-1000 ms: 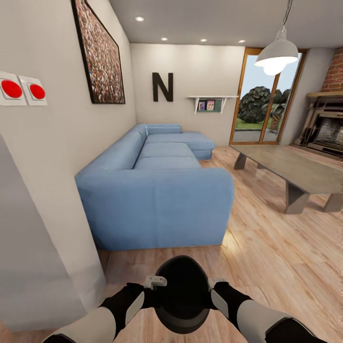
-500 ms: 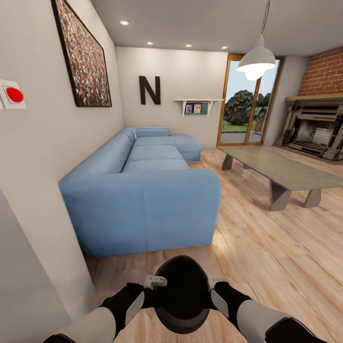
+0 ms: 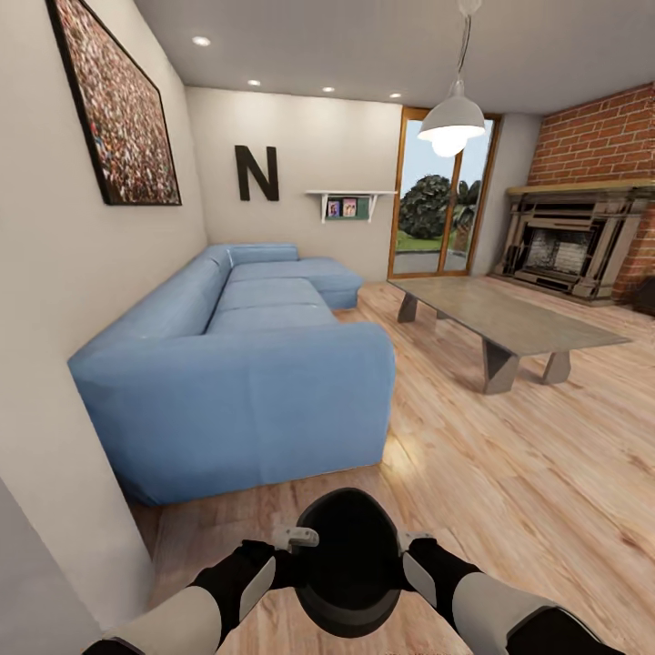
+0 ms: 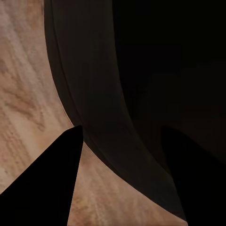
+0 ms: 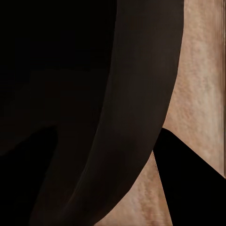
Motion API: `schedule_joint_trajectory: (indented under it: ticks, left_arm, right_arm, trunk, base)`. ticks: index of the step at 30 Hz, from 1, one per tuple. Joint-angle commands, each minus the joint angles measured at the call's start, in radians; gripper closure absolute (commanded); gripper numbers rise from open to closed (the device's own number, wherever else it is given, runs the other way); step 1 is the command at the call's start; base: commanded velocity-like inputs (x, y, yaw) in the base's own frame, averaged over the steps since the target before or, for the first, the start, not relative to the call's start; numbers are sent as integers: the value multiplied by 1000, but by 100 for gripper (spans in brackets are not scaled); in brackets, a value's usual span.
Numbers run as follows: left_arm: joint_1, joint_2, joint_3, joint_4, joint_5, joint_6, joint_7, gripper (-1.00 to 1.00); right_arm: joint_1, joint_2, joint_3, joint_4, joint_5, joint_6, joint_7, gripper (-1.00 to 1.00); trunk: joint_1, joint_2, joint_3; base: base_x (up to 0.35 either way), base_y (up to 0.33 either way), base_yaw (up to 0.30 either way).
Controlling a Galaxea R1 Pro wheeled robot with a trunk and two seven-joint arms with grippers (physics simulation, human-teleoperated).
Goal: Place each of the two pumpkins and all three candles from the living room inside a cabinet in the living room (use any cabinet), then make sure every cabinet is closed, and position the cauldron so it is next to a table in the living room.
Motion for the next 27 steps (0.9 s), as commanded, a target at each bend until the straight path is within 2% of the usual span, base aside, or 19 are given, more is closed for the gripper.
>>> schedule_joint_trajectory:
  ticks: [1, 13, 27]
  left_arm:
    - [-1, 0, -3, -1, -2, 4, 2, 100]
    - [-1, 0, -3, 0, -2, 4, 3, 100]
    - [-1, 0, -3, 1, -2, 4, 3, 100]
  right_arm:
    - [-1, 0, 5, -4, -25, 5, -5, 100]
    - [0, 0, 6, -4, -25, 5, -5, 100]
    - [0, 0, 6, -4, -25, 4, -5, 100]
  trunk:
    - [0, -1, -1]
    - [0, -1, -1]
    - [0, -1, -1]
  base:
    - [0, 0, -202]
    - [8, -18, -170]
    - [145, -258, -4]
